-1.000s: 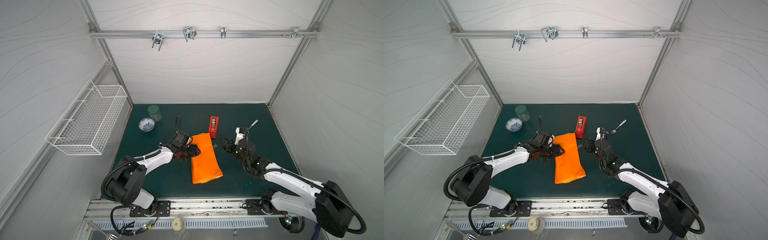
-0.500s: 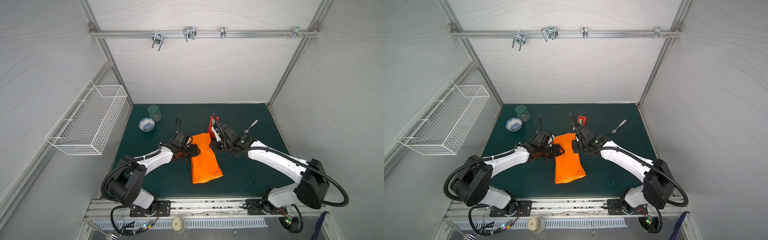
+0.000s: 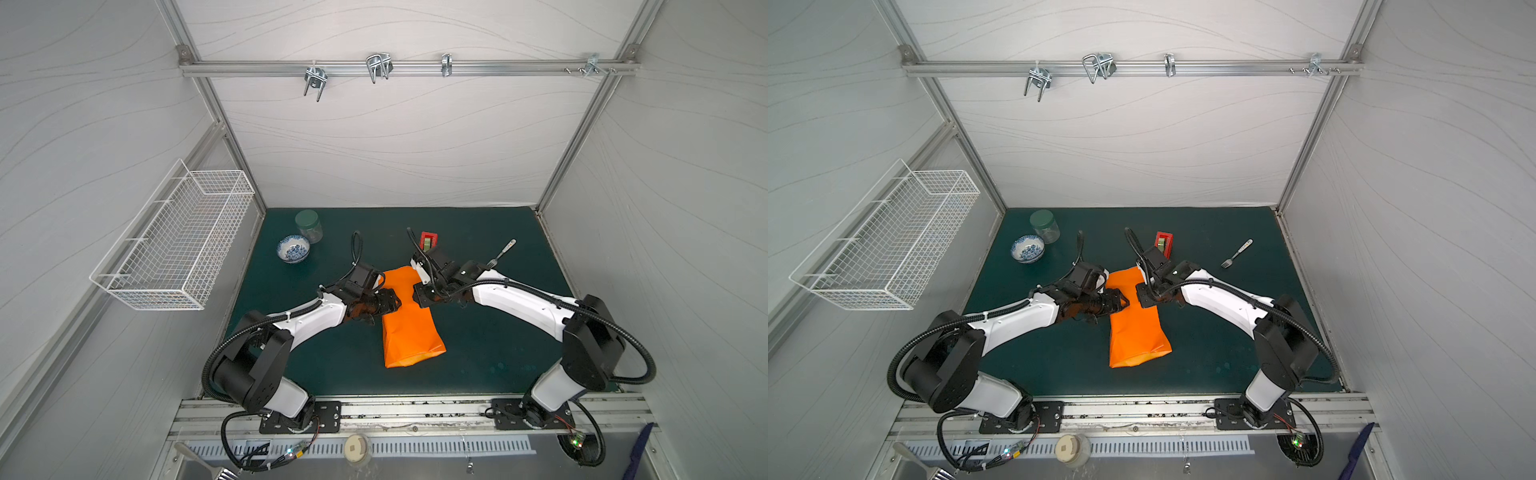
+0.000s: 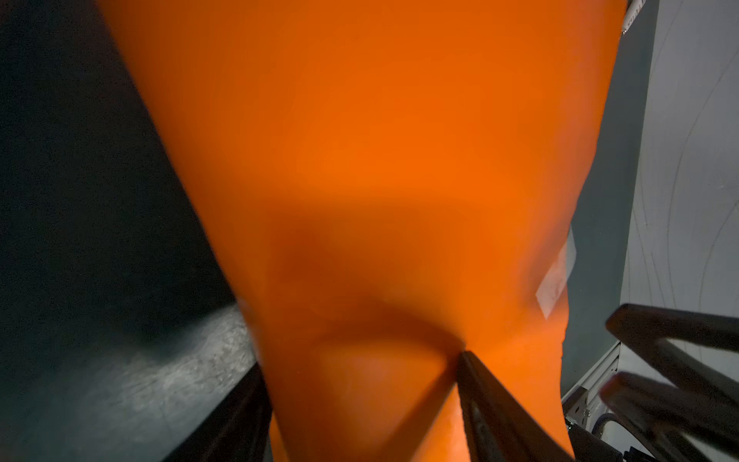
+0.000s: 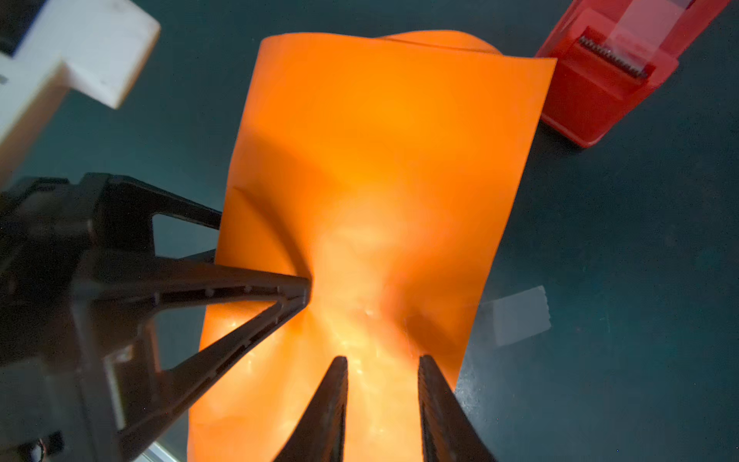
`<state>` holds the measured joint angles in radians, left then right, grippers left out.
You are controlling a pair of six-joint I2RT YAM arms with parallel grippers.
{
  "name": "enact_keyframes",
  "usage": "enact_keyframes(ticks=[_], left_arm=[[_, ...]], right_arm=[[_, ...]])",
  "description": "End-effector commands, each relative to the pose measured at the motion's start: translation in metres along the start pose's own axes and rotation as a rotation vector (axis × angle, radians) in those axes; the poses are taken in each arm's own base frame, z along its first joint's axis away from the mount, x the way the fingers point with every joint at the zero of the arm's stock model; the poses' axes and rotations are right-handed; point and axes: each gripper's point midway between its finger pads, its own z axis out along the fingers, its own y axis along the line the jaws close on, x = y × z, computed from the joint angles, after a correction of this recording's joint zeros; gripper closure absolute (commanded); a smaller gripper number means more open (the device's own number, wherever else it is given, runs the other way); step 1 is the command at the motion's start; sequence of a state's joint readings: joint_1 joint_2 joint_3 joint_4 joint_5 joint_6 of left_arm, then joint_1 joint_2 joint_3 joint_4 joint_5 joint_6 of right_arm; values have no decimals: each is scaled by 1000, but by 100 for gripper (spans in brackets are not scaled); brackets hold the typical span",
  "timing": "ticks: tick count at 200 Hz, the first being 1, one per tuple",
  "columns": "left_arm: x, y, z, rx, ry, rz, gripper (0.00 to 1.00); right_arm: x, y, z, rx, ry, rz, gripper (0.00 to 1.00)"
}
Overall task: Wrap the gift box in paper
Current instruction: 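Grasp the orange paper seam with the right gripper beside the left gripper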
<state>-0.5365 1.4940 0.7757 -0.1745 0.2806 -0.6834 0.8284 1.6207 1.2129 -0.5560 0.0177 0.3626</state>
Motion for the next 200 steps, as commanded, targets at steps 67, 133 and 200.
enact_keyframes(ticks=[67,133,200], left_arm=[[40,62,15,-233,129,-25,29],[40,62,15,-233,128,-25,29],[41,62,14,-235,128,-24,29]], right_arm=[[0,-12,13,-9,31,22,67],[5,-14,22,-12,47,35,66],[8,-19,28,-1,59,42,66]])
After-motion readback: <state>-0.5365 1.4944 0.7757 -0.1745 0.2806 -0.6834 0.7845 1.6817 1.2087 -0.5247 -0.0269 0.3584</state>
